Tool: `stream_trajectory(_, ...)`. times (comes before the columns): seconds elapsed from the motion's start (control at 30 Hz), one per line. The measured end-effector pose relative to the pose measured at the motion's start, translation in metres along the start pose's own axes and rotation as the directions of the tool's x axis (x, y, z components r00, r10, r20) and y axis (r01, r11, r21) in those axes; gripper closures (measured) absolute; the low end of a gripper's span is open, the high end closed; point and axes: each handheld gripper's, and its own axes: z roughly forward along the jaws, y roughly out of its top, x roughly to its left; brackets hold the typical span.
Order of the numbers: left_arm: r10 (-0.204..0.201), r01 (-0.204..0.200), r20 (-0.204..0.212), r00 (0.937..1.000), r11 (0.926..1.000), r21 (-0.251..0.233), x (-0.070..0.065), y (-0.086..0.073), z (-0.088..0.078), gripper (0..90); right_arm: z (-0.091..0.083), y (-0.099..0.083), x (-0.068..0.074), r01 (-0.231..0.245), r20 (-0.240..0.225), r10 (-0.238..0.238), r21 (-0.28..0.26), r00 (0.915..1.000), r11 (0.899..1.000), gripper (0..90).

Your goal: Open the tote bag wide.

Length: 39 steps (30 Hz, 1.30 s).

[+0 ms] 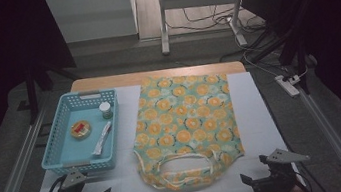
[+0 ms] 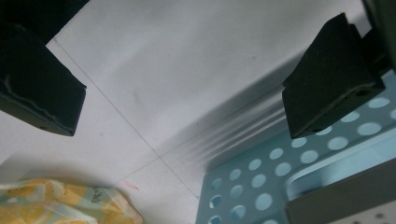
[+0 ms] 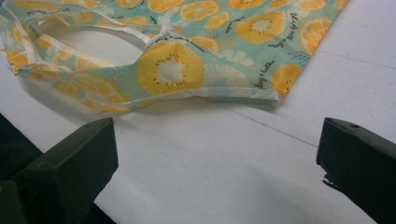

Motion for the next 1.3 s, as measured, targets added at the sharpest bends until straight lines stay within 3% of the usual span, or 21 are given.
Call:
stream_trajectory(0.67,-0.006,0.006,0.042,0.9991,0.9999,-0.012,0.0030,-0.0012,-0.0012,1.2,0.0016,0.0008,0.0042,0.046,-0.001,-0.046,0.012,0.9989,0.999,0.0)
stream_trajectory(1.03,-0.011,0.012,0.049,0.9987,0.9999,-0.007,0.0039,-0.0011,-0.0010,0.8,-0.0005,0.0010,0.0035,0.036,0.007,-0.036,-0.004,0.9993,0.999,0.0)
stream_trajectory(1.3,-0.017,0.017,0.054,0.9984,0.9998,-0.005,0.0047,-0.0012,-0.0011,0.6,-0.0021,0.0067,0.0093,0.078,0.009,-0.077,-0.021,0.9970,0.997,0.0)
